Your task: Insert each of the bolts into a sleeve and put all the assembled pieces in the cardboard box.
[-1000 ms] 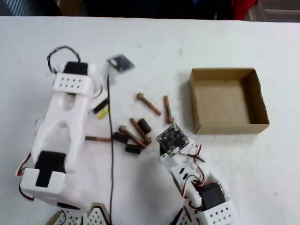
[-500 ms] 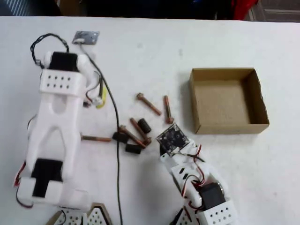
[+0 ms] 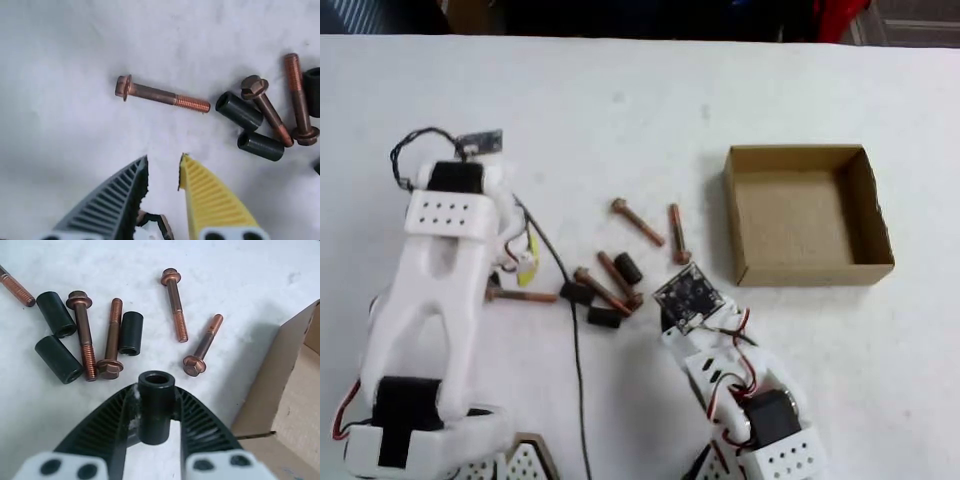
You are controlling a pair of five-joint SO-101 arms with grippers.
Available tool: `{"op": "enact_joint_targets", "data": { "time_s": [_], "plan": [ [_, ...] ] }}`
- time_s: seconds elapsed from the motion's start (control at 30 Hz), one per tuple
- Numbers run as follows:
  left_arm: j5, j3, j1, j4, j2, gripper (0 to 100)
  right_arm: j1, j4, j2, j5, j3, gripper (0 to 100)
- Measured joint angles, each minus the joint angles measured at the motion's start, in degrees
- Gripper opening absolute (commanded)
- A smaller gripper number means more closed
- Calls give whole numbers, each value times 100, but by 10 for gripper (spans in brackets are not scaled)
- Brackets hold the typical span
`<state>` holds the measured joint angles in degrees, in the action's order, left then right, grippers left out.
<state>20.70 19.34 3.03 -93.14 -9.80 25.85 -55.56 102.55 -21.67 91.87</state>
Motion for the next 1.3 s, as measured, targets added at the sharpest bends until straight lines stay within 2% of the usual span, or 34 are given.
{"op": "enact_joint_targets", "data": {
  "time_s": [0.2, 0.37, 0.53, 0.93, 1.3],
  "plan": [
    [0, 738, 369, 923, 0, 135, 0, 0, 0, 0, 0, 16],
    [105, 1099, 413, 1178, 0, 133, 0, 0, 0, 0, 0, 16],
    [1108, 1292, 413, 1196, 0, 135, 0, 0, 0, 0, 0, 16],
    [3165, 2171, 413, 2523, 0, 135, 0, 0, 0, 0, 0, 16],
    [3411, 3033, 501, 4088, -70, 132, 0, 0, 0, 0, 0, 16]
  ]
}}
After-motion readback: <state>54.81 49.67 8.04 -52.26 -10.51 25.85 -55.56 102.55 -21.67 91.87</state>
